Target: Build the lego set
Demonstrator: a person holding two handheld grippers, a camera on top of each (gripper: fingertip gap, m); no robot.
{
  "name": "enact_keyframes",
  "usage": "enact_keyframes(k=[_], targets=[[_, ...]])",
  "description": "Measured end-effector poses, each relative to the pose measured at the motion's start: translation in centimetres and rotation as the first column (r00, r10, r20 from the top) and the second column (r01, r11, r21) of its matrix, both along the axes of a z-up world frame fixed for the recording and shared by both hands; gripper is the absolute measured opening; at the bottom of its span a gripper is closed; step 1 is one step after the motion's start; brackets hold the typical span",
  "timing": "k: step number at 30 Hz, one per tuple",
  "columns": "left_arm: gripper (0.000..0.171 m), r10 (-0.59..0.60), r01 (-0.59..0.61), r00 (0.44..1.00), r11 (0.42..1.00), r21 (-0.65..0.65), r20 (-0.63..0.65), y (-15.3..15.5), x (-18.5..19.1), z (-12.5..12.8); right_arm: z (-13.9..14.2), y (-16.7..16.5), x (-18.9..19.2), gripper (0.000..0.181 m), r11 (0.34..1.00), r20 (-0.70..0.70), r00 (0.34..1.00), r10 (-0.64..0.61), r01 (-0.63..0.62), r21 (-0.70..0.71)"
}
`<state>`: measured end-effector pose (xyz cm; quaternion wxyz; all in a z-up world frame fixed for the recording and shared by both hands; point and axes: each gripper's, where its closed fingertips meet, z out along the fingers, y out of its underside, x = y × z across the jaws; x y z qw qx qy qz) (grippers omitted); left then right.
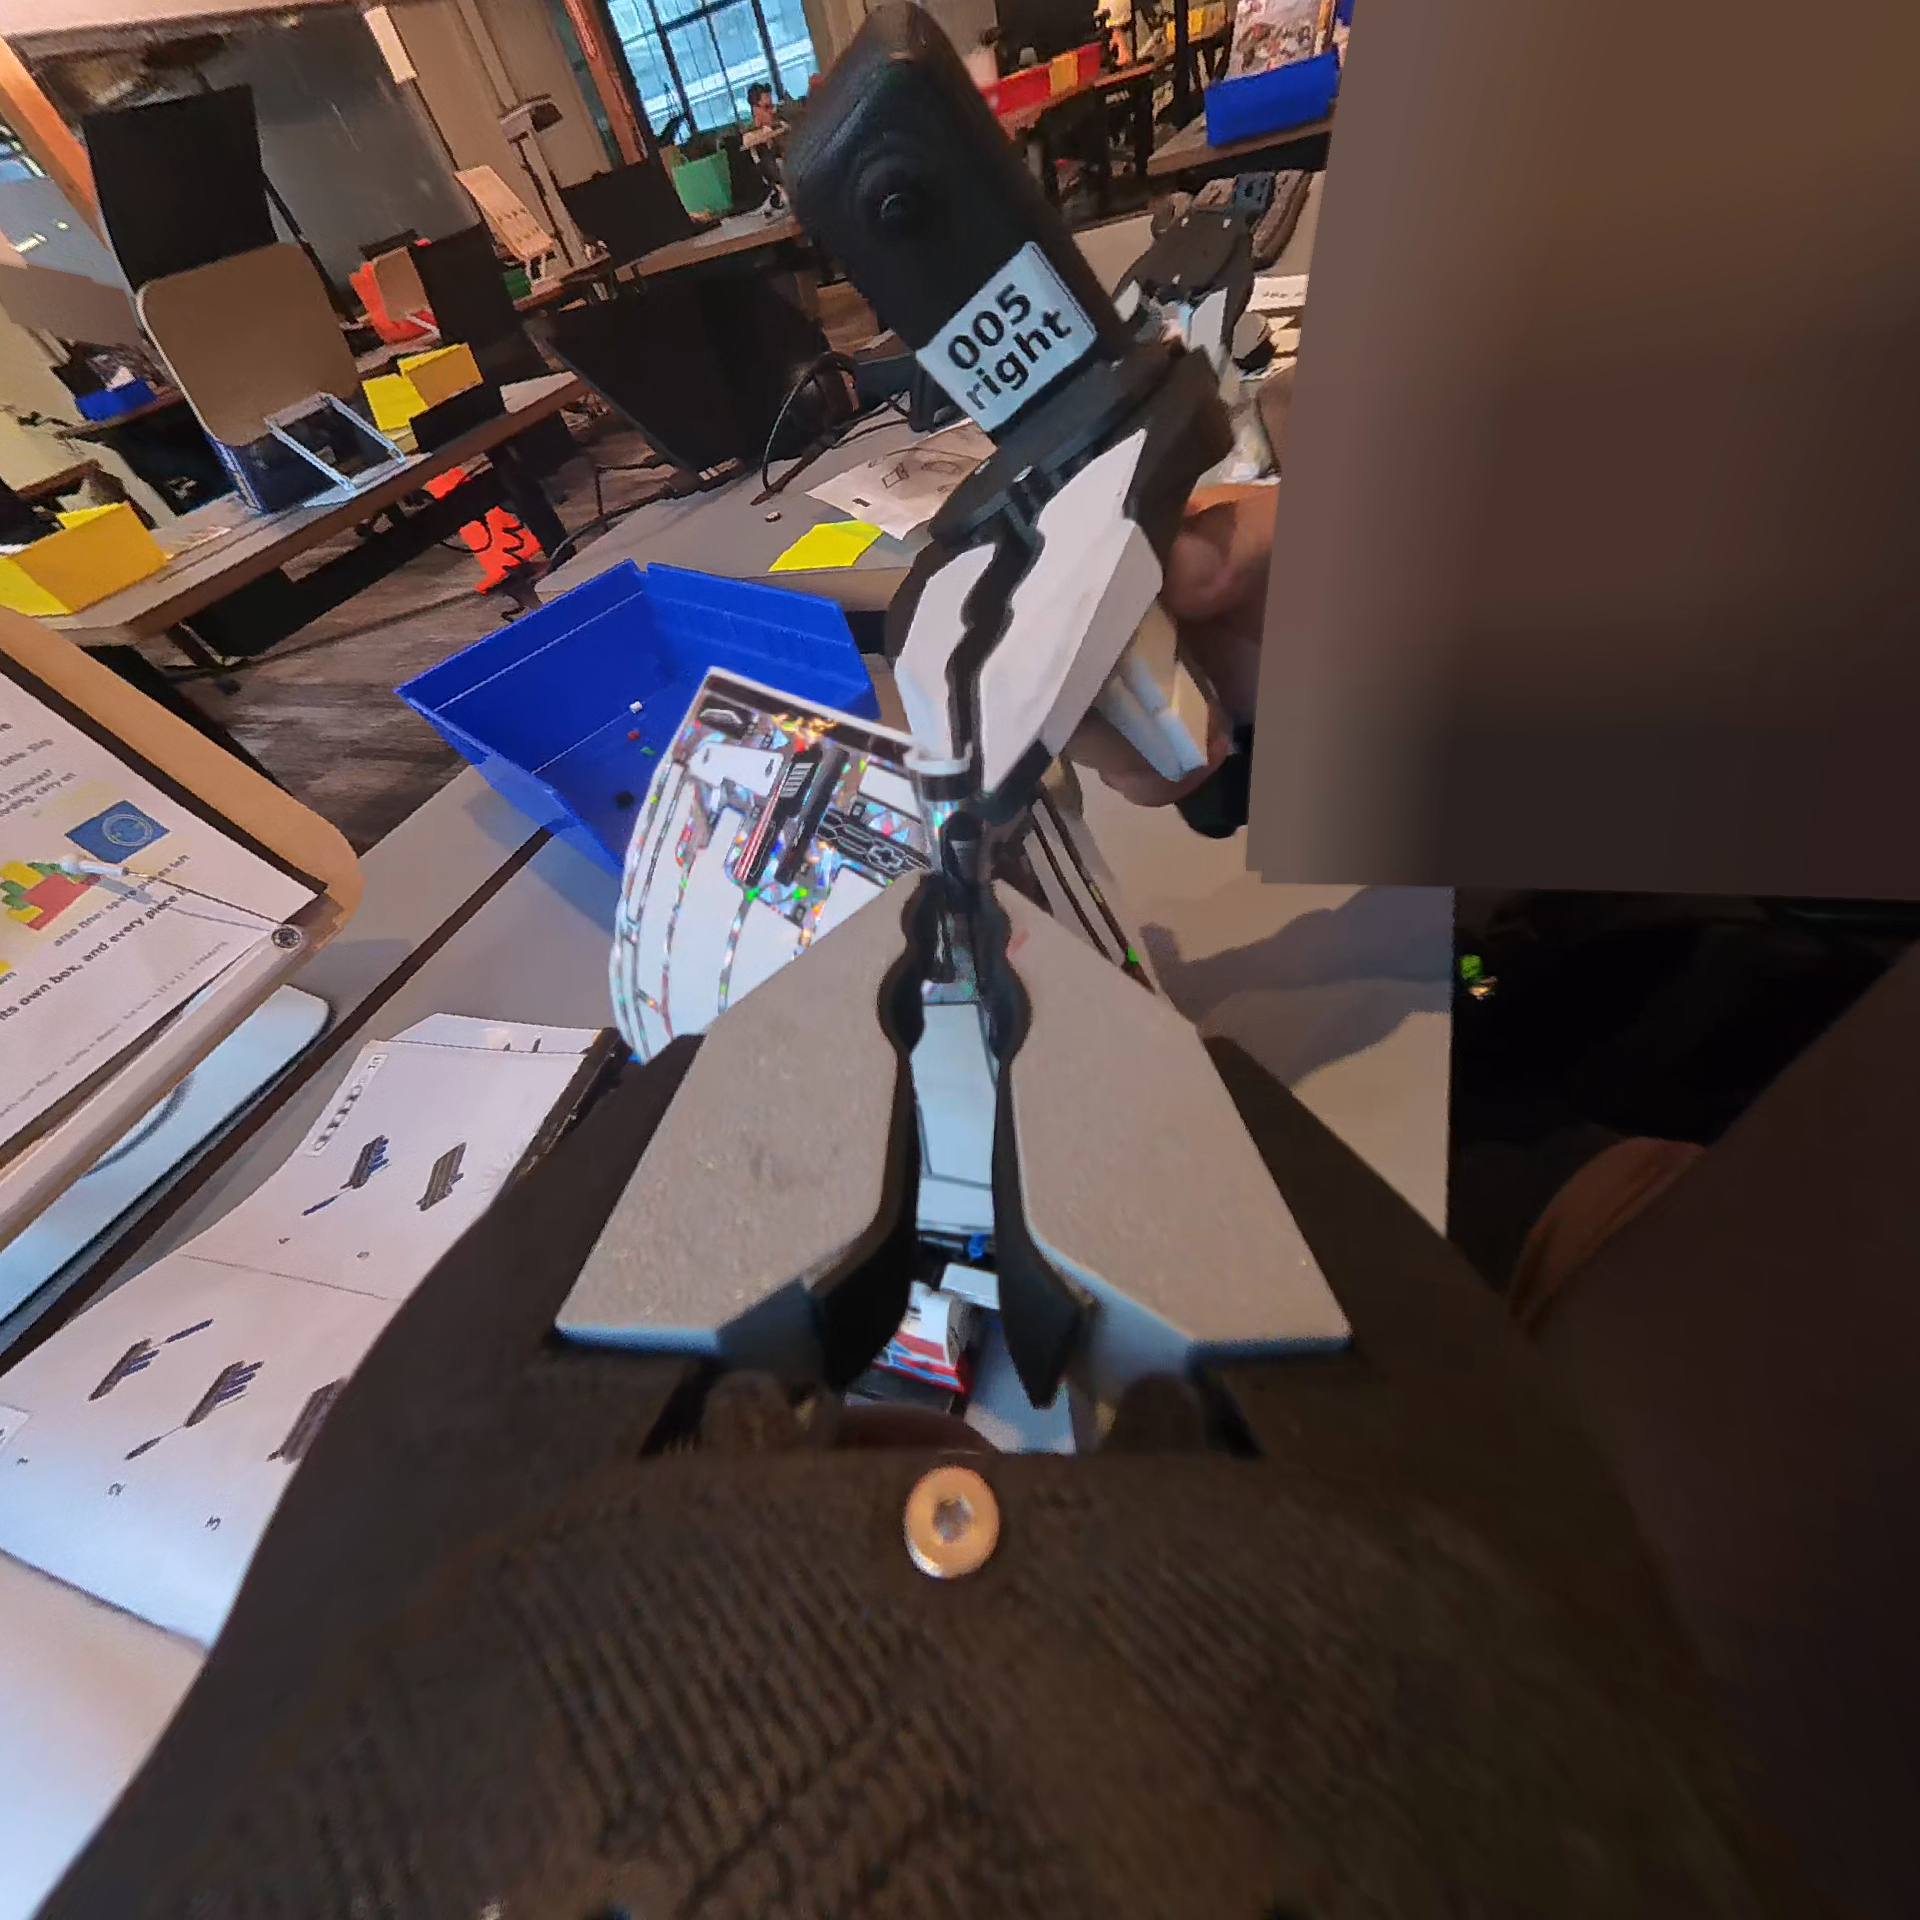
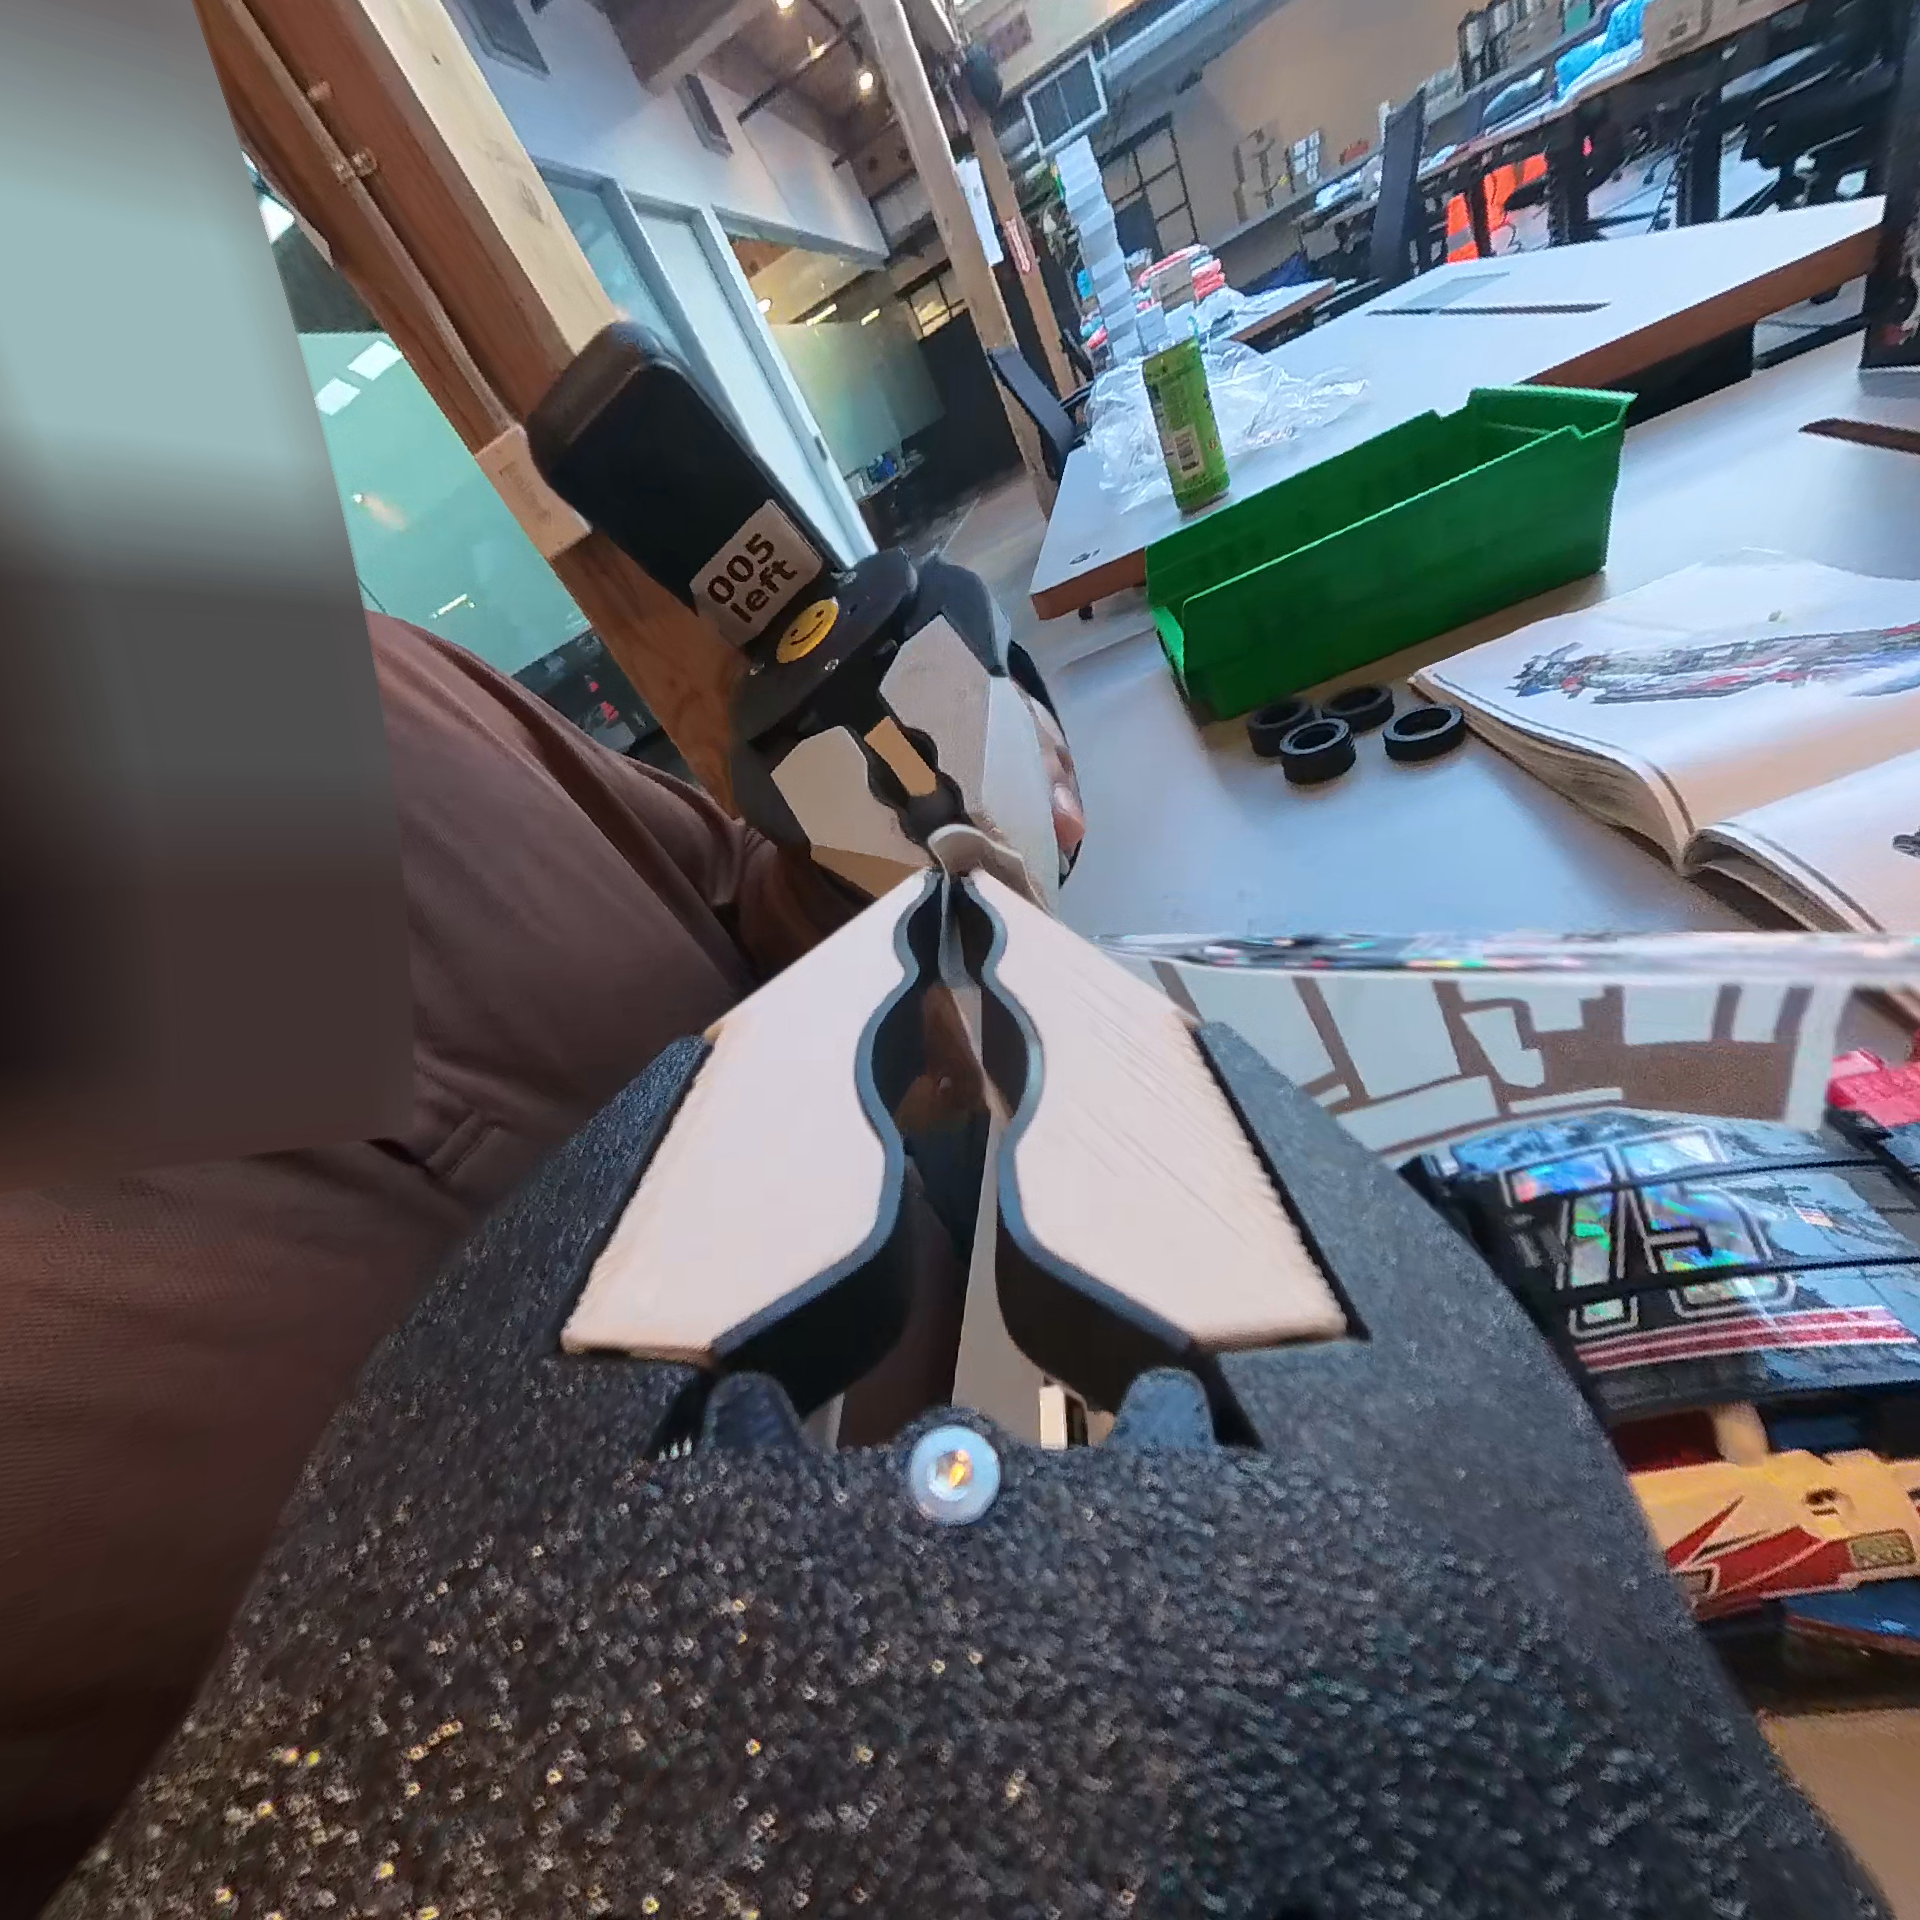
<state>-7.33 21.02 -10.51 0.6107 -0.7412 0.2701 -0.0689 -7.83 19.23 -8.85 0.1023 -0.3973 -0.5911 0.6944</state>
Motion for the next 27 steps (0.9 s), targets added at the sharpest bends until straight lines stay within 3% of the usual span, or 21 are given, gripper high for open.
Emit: enact_keyframes(k=[3,5,10,13,15,19,23,27], targets=[[0.003,0.039,-0.037,0.997,0.999,0.029,-0.071,0.3,-0.2,-0.3,-0.6,0.3,0.1,0.003,0.999,0.014,1.000,-0.003,0.002,0.038],[0.003,0.091,-0.078,0.978,0.994,0.078,-0.189,0.5,-0.5,-0.6,-1.2,0.7,0.0,0.002,0.997,0.034,0.999,-0.022,0.019,0.080],[0.000,0.210,-0.125,0.854,0.971,0.204,-0.477,1.1,-0.5,-1.2,-1.4,0.9,0.2,0.015,0.989,0.074,0.996,-0.054,0.043,0.139],[0.000,0.238,-0.141,0.825,0.965,0.221,-0.513,1.4,-0.8,-1.3,-0.8,0.7,0.5,0.019,0.994,0.081,0.996,-0.039,0.031,0.103],[0.000,0.266,-0.153,0.807,0.957,0.247,-0.528,1.5,-1.1,-0.9,-1.1,1.0,0.2,0.009,0.992,0.092,0.993,-0.068,0.057,0.116],[0.000,0.333,-0.160,0.710,0.934,0.318,-0.620,1.6,-1.4,-0.8,-0.9,1.4,-0.2,0.006,0.995,0.122,0.988,-0.091,0.085,0.054],[0.000,0.321,-0.168,0.742,0.939,0.300,-0.589,1.6,-1.4,-0.9,-1.0,1.5,-0.4,0.000,0.995,0.098,0.991,-0.095,0.090,0.054],[0.000,0.281,-0.169,0.832,0.950,0.262,-0.479,1.2,-1.2,-0.4,-0.6,1.3,-0.4,0.000,0.991,0.040,0.994,-0.099,0.095,0.089]])
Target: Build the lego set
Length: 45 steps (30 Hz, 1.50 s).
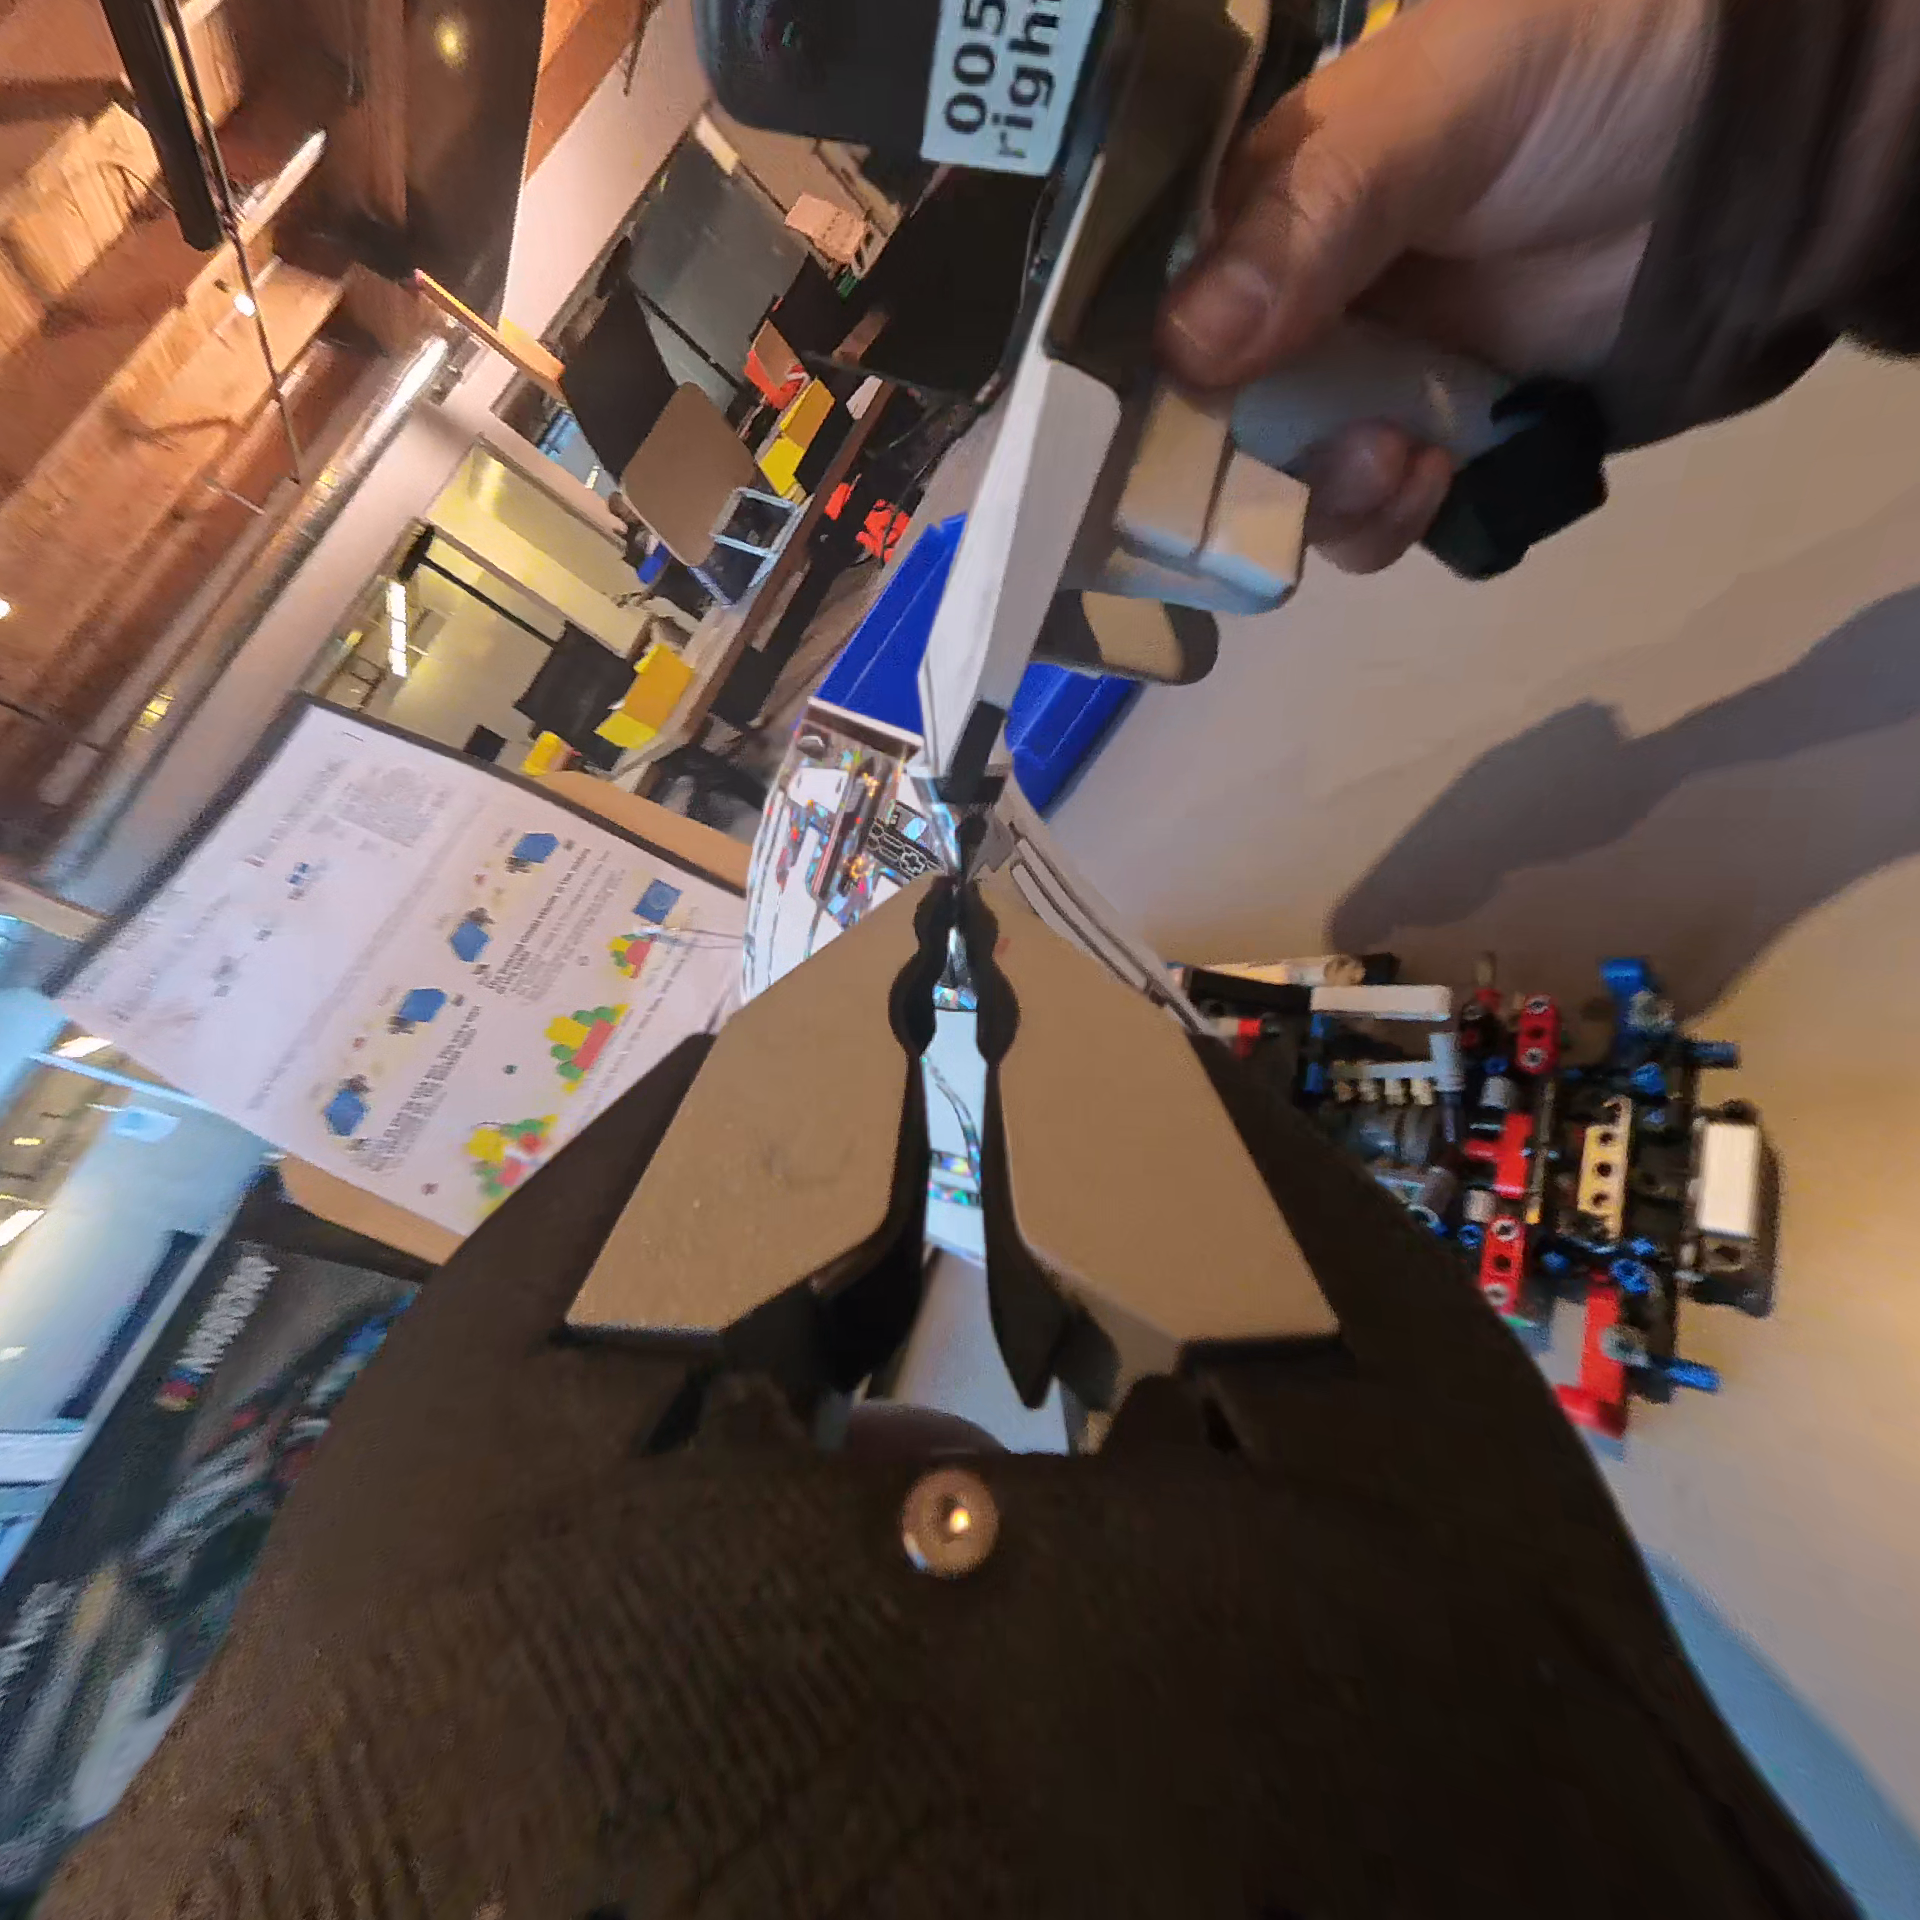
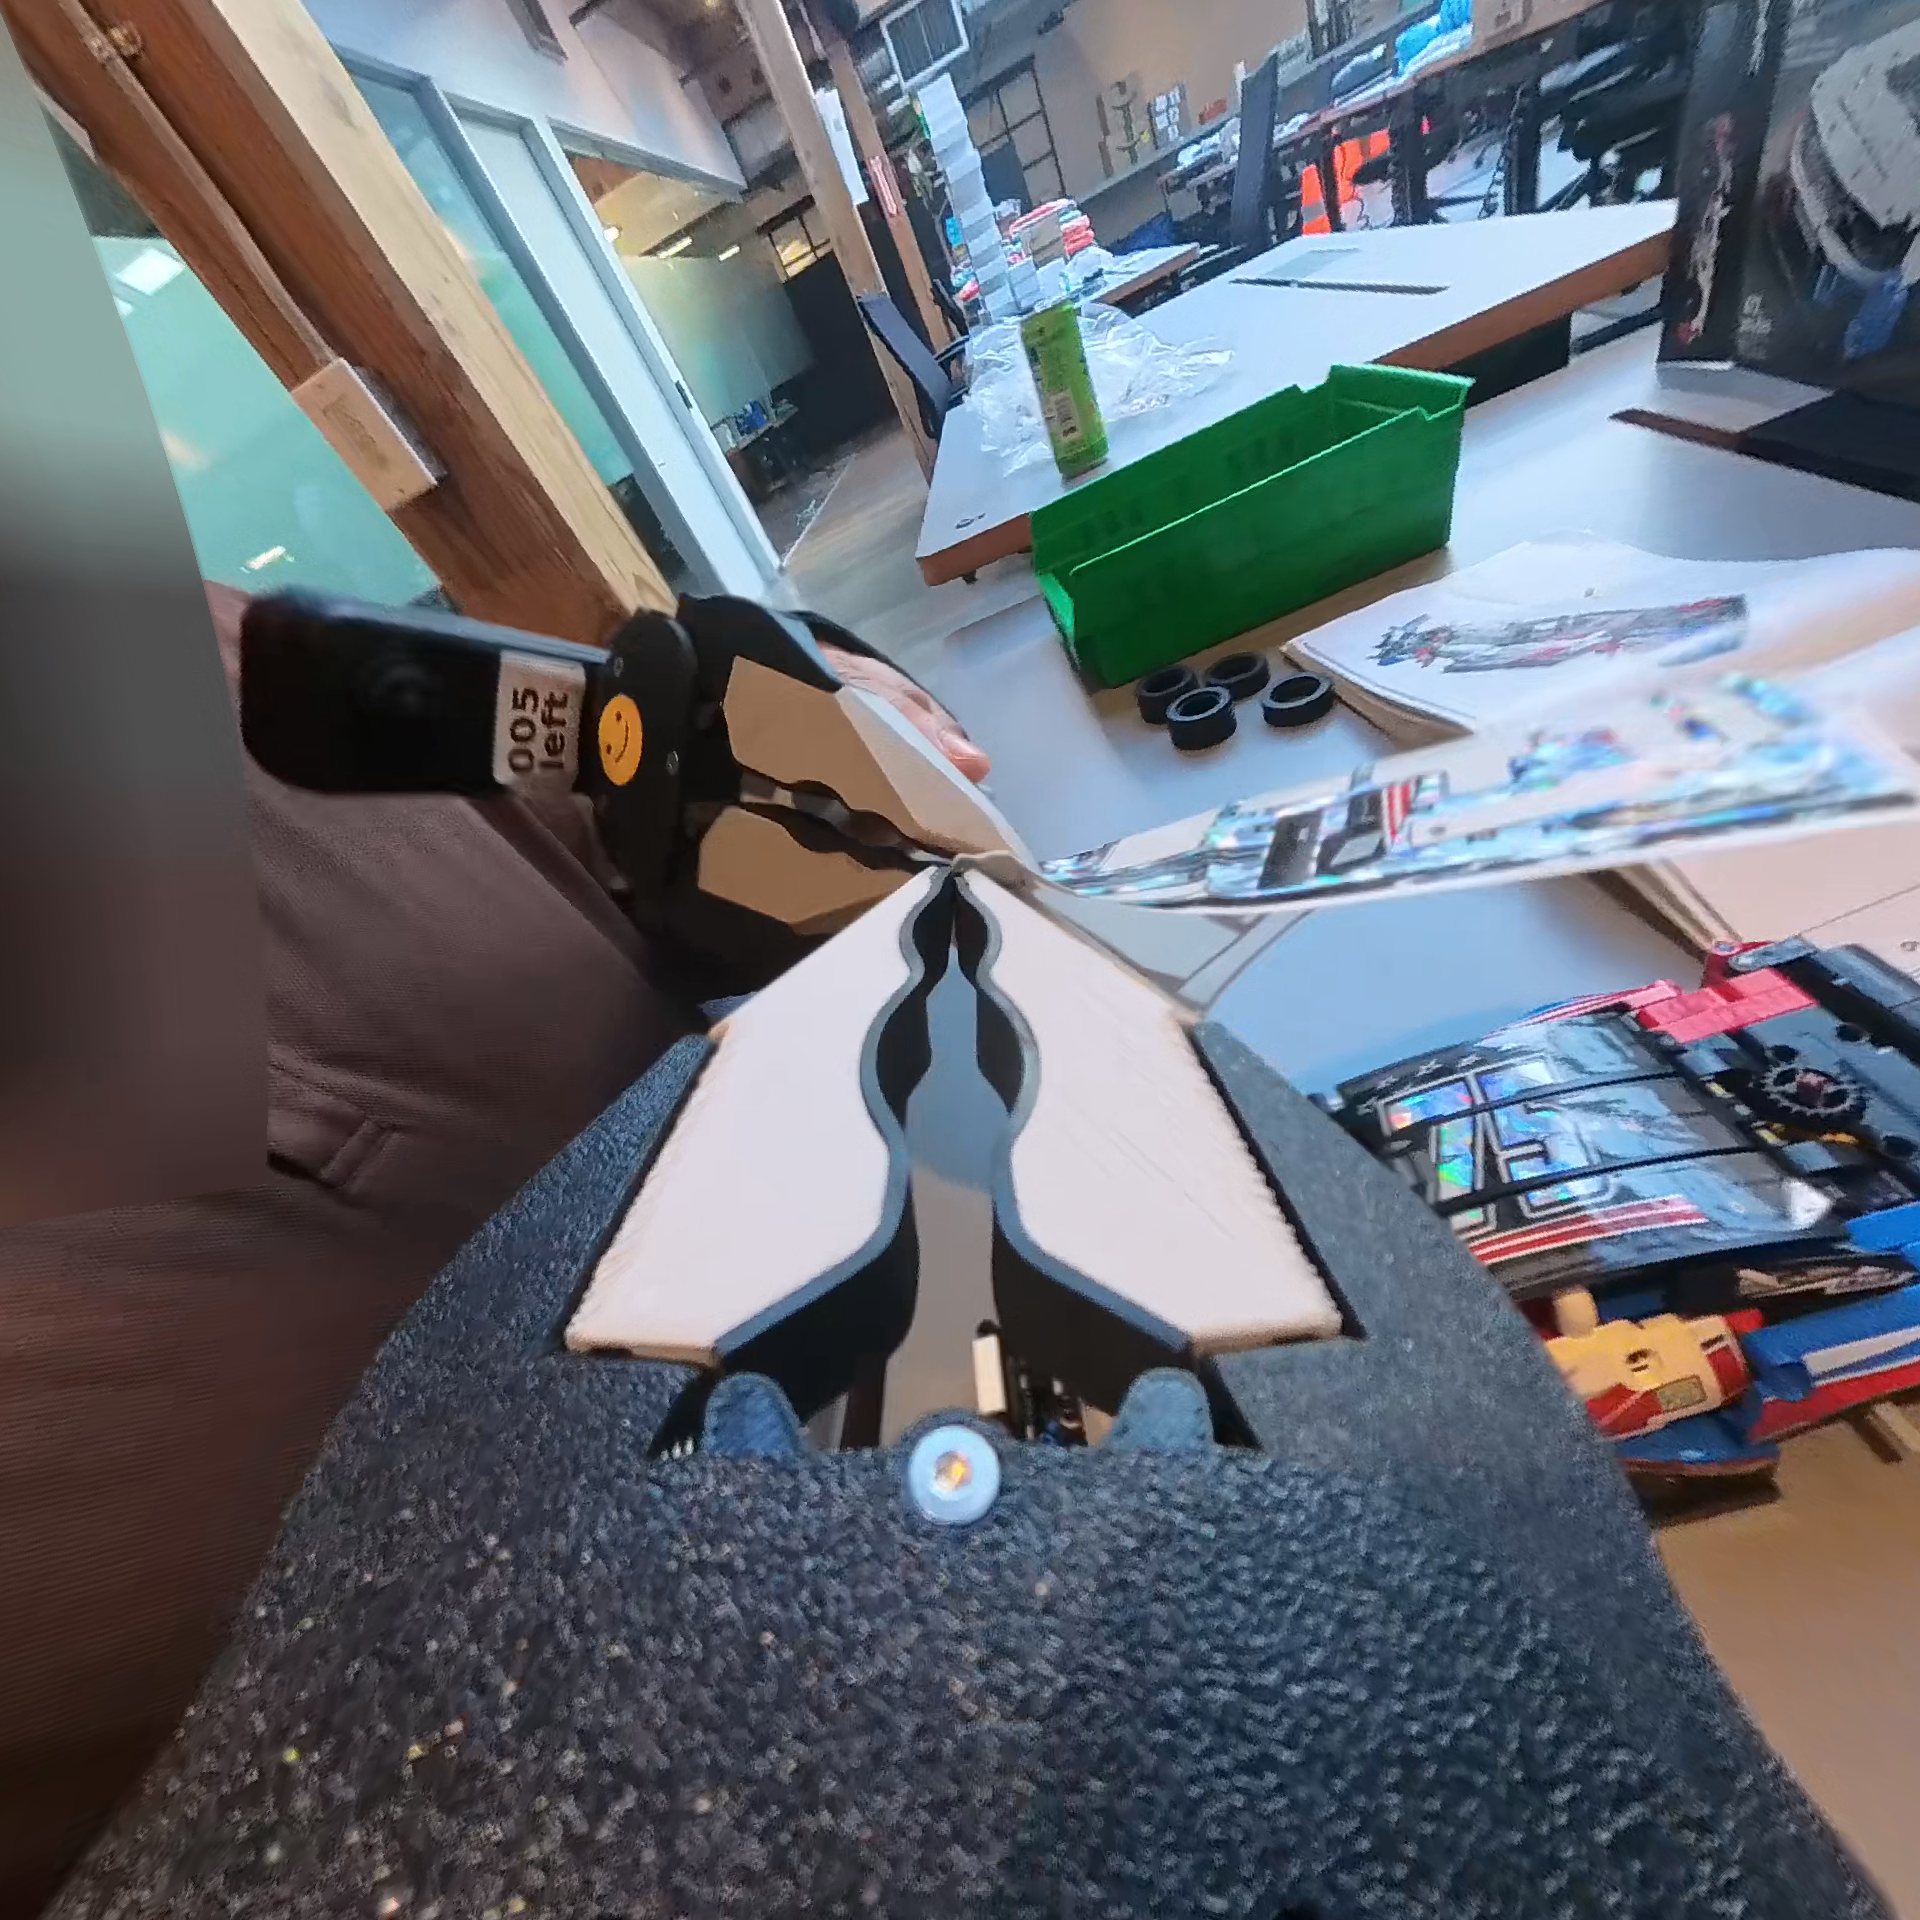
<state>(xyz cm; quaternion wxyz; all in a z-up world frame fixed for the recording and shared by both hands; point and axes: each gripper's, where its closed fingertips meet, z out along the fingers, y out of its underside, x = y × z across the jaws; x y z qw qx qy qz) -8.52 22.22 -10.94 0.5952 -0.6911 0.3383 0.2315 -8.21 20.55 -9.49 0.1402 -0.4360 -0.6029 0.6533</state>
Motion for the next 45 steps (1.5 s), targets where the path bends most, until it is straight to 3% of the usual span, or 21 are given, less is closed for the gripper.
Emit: enact_keyframes(k=[6,18,26,32,35,39,45], targets=[[0.000,-0.048,0.055,0.984,0.998,-0.034,0.169,-0.4,0.0,-0.1,-0.9,0.5,-0.5,0.000,0.994,-0.011,0.999,-0.053,0.054,0.098],[0.000,-0.111,0.129,0.937,0.991,-0.033,0.331,-0.9,0.1,0.1,-0.6,-0.2,-0.7,0.000,0.984,-0.051,0.997,0.052,-0.060,-0.169],[0.000,-0.137,0.173,0.894,0.984,-0.048,0.428,-0.9,0.0,-0.7,-1.4,0.0,-0.9,0.000,0.999,-0.055,0.998,0.024,-0.026,-0.033],[0.000,-0.136,0.196,0.852,0.978,-0.067,0.506,-0.7,-0.3,-1.1,-1.9,0.3,-1.5,0.000,0.994,-0.042,0.999,0.002,-0.007,-0.110],[0.001,-0.131,0.233,0.793,0.967,-0.098,0.595,-0.7,-0.5,-1.8,-2.6,0.4,-1.8,0.000,0.998,-0.013,1.000,-0.026,0.025,-0.051],[0.009,-0.161,0.314,0.654,0.947,-0.072,0.739,-1.2,-0.5,-1.3,-2.7,0.1,-2.1,0.000,0.995,-0.020,0.998,-0.060,0.062,0.084],[0.008,-0.170,0.404,0.521,0.912,-0.066,0.837,-1.6,-0.4,-1.0,-2.6,-0.2,-1.9,0.000,0.986,-0.028,0.997,-0.066,0.069,0.149]])
